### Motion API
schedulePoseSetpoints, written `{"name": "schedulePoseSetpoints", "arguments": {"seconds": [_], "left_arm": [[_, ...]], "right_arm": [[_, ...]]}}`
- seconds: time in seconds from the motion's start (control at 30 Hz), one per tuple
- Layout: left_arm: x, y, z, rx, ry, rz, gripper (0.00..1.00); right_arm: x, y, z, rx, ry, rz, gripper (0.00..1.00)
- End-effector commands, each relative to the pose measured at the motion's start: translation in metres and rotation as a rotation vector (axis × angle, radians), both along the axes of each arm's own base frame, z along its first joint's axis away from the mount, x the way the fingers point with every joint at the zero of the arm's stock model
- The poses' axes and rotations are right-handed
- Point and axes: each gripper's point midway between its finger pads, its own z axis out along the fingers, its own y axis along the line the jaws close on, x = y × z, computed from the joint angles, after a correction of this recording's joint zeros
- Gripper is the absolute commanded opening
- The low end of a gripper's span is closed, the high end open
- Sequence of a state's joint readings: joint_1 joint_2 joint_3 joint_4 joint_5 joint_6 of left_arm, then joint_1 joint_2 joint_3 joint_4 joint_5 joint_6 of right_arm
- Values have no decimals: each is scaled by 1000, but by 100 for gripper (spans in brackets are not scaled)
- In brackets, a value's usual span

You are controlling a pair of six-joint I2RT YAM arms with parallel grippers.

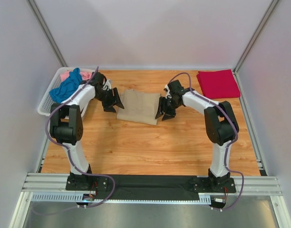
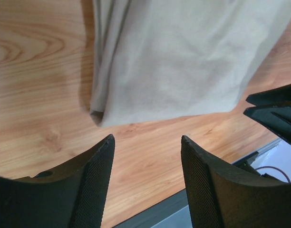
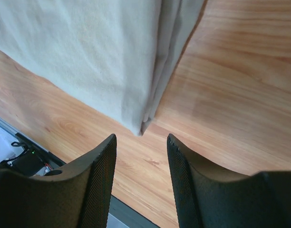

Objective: Fold and stack the t-shirts
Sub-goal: Fold the tshirt

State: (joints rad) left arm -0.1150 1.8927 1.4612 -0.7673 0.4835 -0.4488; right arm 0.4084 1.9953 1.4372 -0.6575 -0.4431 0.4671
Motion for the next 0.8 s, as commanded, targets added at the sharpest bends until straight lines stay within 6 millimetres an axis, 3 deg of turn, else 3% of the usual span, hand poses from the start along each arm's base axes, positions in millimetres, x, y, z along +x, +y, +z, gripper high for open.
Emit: {"name": "schedulePoseSetpoints", "arguments": {"seconds": [0.0, 0.17, 0.43, 0.53, 0.63, 0.73, 0.77], "left_arm": [[1, 10, -21, 12, 8, -14, 64], [8, 5, -38, -39, 38, -47, 62], [0, 6, -56, -37, 83, -67, 56], [-1, 4, -60, -48, 93, -70, 43], [-4, 5, -61, -44, 104, -71, 37], [-7, 10, -63, -14, 108, -59, 28], [-8, 10, -65, -13, 109, -56, 20]], "right_arm": [[-1, 18, 7, 46, -35, 18, 48], [-3, 22, -20, 24, 22, 43, 47], [-18, 9, -31, -6, 15, 39, 32], [-18, 16, -34, 31, 11, 48, 27], [-12, 19, -34, 44, -7, 57, 21], [-13, 21, -34, 63, -21, 71, 7], [-15, 19, -36, 53, -19, 73, 0]]}}
